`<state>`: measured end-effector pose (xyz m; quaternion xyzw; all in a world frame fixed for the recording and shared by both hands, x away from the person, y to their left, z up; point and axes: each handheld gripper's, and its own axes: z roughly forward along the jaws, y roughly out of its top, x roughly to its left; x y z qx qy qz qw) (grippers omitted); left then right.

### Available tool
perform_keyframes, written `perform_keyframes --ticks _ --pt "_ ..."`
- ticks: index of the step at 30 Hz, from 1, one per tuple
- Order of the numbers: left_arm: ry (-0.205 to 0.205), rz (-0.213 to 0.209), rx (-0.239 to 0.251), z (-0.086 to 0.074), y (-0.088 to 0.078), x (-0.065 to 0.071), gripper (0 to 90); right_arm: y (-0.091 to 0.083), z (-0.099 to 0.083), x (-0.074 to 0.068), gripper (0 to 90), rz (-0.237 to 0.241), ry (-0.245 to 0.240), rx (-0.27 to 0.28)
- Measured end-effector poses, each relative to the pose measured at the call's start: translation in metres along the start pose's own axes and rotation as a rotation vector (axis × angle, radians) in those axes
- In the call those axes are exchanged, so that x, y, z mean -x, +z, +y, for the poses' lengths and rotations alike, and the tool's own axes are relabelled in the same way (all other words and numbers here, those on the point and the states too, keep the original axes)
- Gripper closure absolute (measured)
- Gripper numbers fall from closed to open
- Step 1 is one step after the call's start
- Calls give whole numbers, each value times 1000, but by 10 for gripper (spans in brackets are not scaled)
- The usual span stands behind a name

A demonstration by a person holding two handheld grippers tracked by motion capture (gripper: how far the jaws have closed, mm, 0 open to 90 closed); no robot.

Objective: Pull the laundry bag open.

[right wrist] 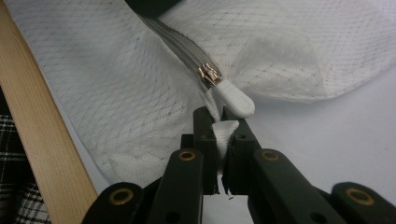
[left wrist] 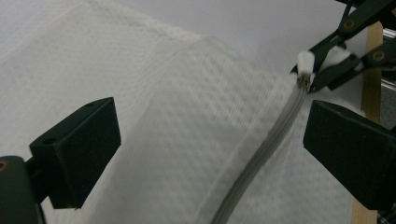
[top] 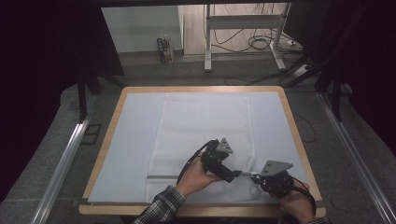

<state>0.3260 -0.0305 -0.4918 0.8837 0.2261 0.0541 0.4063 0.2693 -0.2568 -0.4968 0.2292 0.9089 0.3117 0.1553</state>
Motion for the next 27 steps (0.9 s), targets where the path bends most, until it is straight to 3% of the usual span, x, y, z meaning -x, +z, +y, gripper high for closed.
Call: perform_keyframes --ticks 1,4,6,7,11,15,27 --pt "-16 -5 14 3 4 2 40 0 0 0 845 1 3 1" --pt "0 -16 10 11 14 6 40 0 0 0 845 2 6 2" --pt "42 -15 -15 16 17 6 40 0 0 0 844 2 3 0" --pt "32 -19 -8 18 21 8 40 0 0 0 844 3 4 0" --pt "60 -14 -24 25 28 12 41 1 0 0 844 4 1 0" --pt "53 -14 -25 28 35 15 41 0 0 1 843 5 2 -1" --pt "49 62 -35 28 34 9 40 1 0 0 844 0 0 -14"
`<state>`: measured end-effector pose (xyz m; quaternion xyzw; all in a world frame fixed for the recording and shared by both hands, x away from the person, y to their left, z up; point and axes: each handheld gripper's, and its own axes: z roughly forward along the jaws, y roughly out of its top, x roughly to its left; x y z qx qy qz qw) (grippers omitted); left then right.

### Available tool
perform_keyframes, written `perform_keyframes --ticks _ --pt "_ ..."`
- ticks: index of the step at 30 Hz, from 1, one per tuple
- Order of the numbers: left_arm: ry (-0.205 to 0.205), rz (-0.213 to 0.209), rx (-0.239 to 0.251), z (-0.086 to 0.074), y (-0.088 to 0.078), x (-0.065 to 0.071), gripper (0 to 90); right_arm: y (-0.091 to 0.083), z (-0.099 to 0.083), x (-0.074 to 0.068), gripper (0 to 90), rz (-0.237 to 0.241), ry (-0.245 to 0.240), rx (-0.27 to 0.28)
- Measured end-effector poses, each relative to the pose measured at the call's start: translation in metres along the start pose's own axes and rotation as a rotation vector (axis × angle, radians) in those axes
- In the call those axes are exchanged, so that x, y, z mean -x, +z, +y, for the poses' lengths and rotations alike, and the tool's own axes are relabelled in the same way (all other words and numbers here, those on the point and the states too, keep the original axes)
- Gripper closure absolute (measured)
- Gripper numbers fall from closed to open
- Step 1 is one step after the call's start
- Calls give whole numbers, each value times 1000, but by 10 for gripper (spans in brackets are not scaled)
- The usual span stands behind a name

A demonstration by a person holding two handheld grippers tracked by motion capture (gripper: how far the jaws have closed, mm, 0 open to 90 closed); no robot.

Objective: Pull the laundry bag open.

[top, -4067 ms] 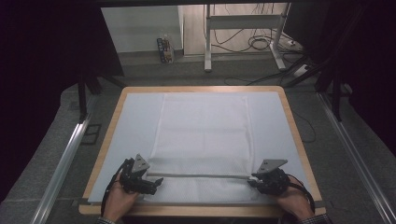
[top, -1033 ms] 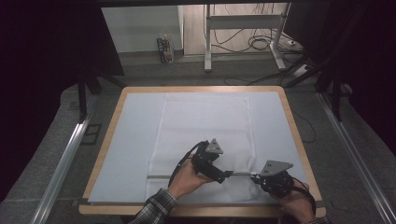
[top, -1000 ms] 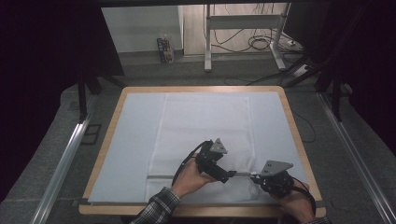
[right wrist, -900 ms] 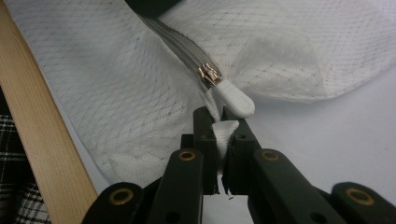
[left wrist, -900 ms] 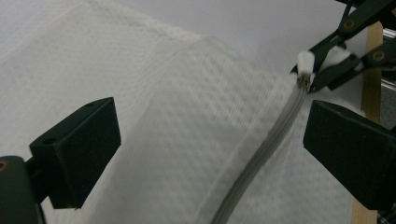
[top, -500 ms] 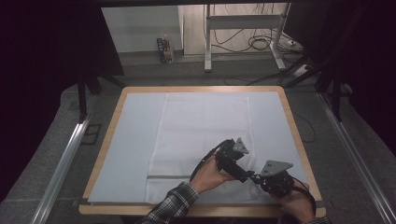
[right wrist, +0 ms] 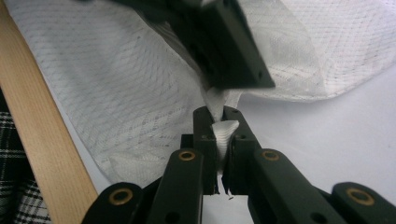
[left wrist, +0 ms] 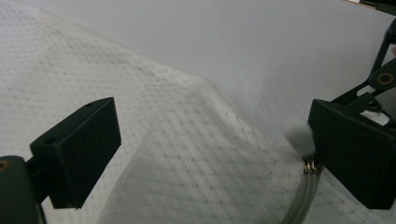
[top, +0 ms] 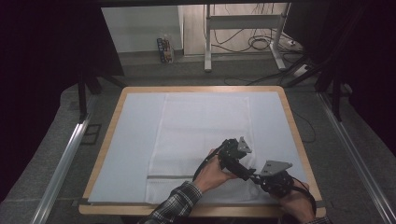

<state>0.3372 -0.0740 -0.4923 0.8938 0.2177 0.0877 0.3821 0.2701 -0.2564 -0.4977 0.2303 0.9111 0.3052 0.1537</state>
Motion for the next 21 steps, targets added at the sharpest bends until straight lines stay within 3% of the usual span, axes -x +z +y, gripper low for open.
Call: perform_keyframes --ticks 10,16,21 --pt "-12 19 -6 -10 -15 -11 51 -1 -1 2 844 -17 4 0" --pt "-76 -58 42 -20 -30 -15 99 -1 0 1 843 -31 -5 -4" --pt "-63 -121 43 -27 -41 -14 231 -1 0 0 842 -44 -24 -2"
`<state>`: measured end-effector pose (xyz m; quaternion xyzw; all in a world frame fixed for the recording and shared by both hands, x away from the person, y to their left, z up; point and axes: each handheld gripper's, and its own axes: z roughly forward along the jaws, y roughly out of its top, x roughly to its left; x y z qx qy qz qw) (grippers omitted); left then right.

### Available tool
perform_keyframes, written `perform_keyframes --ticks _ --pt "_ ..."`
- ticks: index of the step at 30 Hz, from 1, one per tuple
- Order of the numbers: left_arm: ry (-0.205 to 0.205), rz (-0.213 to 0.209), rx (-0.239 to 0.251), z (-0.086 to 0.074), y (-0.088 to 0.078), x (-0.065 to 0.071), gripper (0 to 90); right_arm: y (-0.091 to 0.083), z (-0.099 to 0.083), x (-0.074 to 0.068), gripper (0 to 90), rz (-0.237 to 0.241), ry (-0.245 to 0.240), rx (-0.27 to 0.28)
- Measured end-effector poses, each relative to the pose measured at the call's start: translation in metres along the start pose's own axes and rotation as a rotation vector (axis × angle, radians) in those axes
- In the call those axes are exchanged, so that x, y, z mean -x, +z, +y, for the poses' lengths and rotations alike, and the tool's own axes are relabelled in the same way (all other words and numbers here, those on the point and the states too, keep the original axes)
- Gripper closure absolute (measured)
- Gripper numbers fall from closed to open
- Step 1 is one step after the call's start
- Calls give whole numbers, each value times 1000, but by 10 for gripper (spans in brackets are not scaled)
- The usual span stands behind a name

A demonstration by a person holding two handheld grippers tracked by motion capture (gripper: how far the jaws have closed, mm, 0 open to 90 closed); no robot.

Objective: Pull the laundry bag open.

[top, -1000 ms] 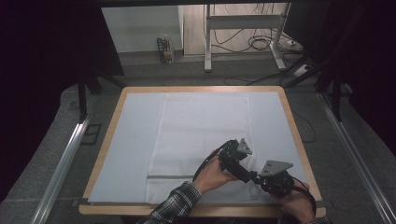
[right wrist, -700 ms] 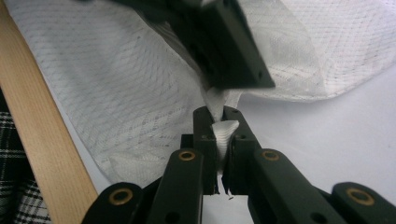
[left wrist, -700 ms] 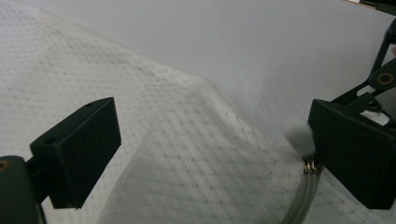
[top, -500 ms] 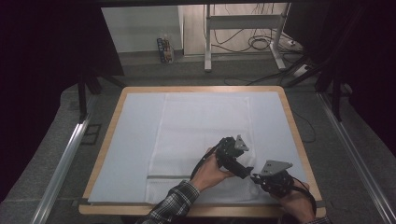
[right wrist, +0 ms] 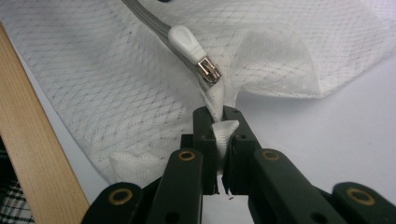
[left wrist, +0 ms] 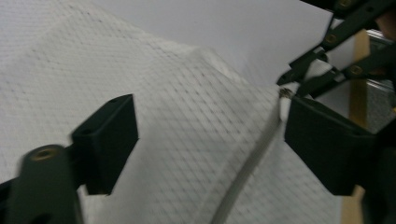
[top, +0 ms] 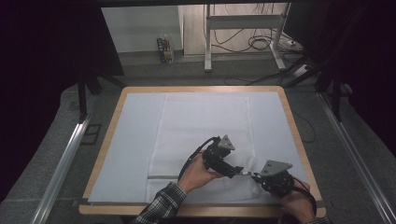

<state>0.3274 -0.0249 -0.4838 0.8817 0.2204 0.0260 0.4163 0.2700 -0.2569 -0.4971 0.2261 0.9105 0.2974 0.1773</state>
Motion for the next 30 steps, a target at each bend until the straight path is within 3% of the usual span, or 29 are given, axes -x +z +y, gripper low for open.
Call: perform_keyframes --ticks 5,17,25,30 --pt "-3 -79 0 -5 -5 3 354 0 1 -2 842 -23 -24 2" --pt "-72 -255 -23 -7 7 5 651 -1 3 -8 841 -76 -94 9" --pt "-81 -275 -40 -4 13 5 729 -2 4 -8 840 -85 -107 14" --pt "-112 -281 -44 -1 17 7 761 -2 4 -9 839 -85 -109 16"
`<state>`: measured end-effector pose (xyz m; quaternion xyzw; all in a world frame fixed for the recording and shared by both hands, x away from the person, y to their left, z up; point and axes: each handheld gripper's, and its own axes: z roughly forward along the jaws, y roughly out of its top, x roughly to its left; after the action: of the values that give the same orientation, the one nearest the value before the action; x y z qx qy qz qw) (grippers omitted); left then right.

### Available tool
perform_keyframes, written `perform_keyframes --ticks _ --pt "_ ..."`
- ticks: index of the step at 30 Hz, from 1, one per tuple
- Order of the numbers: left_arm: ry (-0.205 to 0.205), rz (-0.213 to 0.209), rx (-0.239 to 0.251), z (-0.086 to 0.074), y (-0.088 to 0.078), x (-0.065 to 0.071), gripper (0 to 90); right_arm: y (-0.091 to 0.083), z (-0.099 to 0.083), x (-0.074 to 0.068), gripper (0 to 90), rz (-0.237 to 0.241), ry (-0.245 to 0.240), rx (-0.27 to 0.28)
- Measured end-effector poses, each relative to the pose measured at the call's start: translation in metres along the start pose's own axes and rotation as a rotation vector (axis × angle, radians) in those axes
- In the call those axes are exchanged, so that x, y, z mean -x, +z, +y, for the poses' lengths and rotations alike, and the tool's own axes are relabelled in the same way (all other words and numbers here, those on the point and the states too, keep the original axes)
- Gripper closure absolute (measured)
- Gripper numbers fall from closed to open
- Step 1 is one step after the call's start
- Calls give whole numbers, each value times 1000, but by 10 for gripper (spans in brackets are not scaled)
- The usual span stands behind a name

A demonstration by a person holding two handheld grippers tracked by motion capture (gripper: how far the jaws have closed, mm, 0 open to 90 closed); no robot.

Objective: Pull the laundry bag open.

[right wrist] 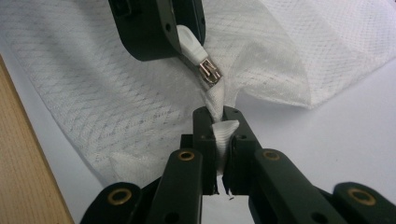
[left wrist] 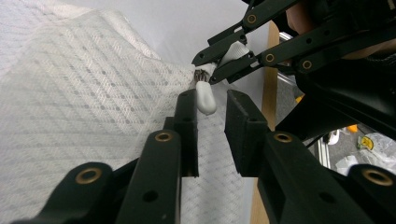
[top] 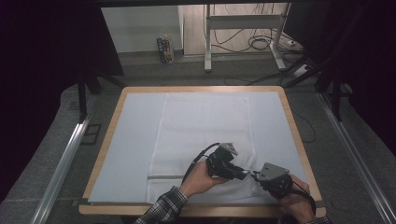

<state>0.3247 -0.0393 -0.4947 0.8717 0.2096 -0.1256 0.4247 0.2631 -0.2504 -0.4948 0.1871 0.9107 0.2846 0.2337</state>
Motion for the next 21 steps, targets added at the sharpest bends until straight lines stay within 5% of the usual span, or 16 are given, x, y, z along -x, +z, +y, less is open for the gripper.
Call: perform_keyframes --ticks 21 --pt "-87 -26 -25 4 -1 -10 731 1 1 -1 837 -9 -16 -8"
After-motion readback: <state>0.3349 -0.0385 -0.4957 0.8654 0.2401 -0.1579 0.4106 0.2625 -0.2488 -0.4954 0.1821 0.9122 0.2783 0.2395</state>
